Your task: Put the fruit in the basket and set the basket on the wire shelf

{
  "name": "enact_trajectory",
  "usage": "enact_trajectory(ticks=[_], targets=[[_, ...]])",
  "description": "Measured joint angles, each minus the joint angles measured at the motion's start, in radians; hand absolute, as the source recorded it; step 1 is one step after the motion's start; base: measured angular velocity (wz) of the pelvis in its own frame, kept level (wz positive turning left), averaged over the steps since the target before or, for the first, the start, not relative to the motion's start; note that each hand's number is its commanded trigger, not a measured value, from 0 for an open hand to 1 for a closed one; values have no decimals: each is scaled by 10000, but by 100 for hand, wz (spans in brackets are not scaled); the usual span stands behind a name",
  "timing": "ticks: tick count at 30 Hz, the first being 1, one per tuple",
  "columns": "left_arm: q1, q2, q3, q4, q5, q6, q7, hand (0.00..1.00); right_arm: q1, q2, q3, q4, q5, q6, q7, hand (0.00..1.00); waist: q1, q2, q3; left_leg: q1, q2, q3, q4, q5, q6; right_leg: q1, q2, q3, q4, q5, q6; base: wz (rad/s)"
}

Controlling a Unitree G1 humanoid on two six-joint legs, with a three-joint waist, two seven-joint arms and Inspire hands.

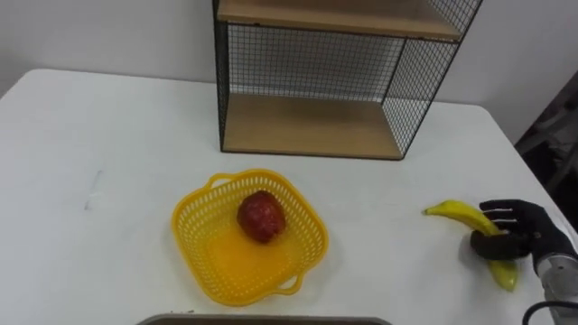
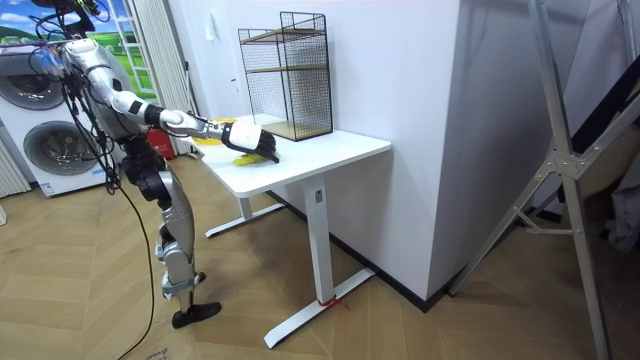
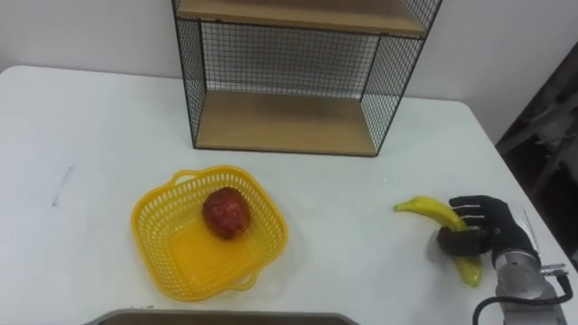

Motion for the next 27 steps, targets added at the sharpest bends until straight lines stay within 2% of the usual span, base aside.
enact_trajectory(ticks=[4,9,14,19,22,27], targets=[[-83,3,-11,0,-2,-33,1,0,1,12,26,-32,-113,43,-25,100,4,-44,7,11,-1,19,-22,-3,-5,4,1,-6,2,1,-1,0],[-408,4,-65,0,4,-56,2,0,-247,-45,74,-59,-458,397,-263,100,31,-79,16,-65,14,33,-21,-12,-18,-52,21,-29,-5,1,-1,0],[-483,6,-212,-2,-6,-73,17,0,-77,3,114,-520,-499,637,-284,100,109,-100,19,-83,48,144,-68,-18,-33,-148,46,40,-3,-8,-17,-6],[-653,18,-314,104,-10,-131,17,0,530,370,96,-2133,-381,938,-274,100,144,-87,48,-271,43,196,-77,-17,-32,-421,54,178,64,-2,-23,-8],[-755,28,-322,265,-19,-376,40,0,729,549,434,-2975,62,959,-164,100,172,-25,86,-247,79,375,-137,-17,-32,-488,78,312,191,1,-28,-16],[-766,22,-413,228,0,-615,62,0,1237,1331,1190,-5098,926,960,344,100,180,113,152,-413,70,443,-122,-19,-30,-657,71,389,215,8,-24,-3]])
